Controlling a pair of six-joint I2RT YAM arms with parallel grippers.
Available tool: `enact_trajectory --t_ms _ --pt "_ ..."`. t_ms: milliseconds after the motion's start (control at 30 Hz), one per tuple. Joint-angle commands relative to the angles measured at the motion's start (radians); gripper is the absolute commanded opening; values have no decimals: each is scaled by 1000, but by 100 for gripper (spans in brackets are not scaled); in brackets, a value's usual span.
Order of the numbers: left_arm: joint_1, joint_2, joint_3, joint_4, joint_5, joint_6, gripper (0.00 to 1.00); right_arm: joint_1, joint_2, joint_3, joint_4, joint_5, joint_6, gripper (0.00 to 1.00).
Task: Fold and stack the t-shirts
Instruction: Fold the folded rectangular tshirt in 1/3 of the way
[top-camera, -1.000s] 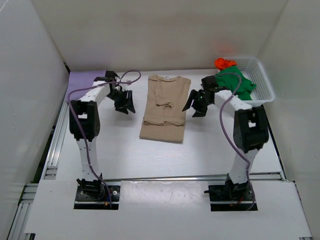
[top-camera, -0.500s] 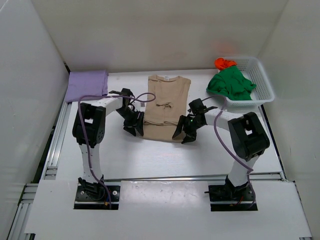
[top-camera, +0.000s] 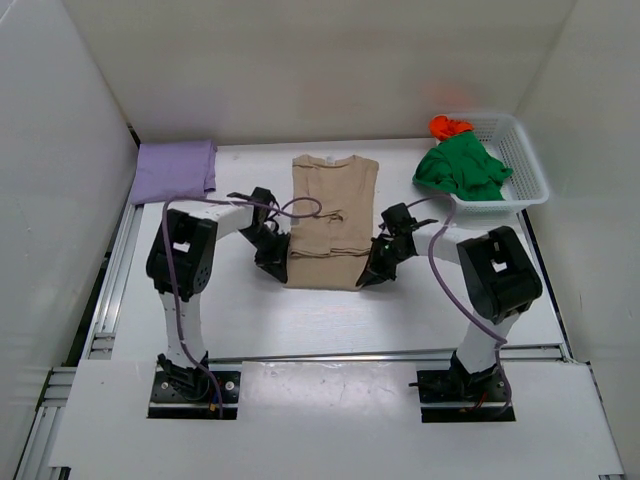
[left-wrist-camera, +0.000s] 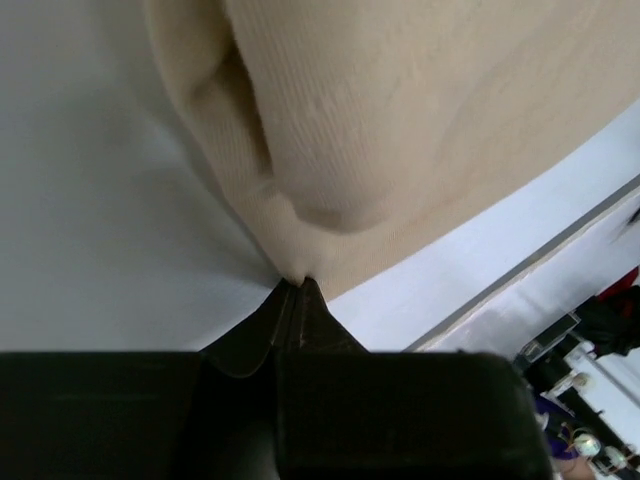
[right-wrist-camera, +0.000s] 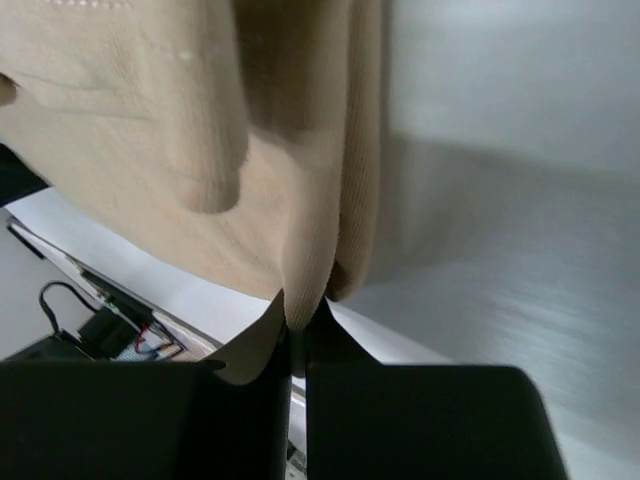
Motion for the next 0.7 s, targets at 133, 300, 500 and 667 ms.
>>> enact_trajectory --t_ms 133,300,500,667 --pt "-75 -255 -227 -19 -113 17 10 -5 -167 -141 -86 -55 -119 0" --pt "-190 -353 -260 -147 -181 17 30 22 -241 -271 -86 -118 -141 0" --pt "-408 -523 -168 95 -675 17 68 22 -263 -305 -66 -129 -132 0" --pt "-525 -392 -80 195 -724 17 100 22 -272 -314 -66 -116 -123 0"
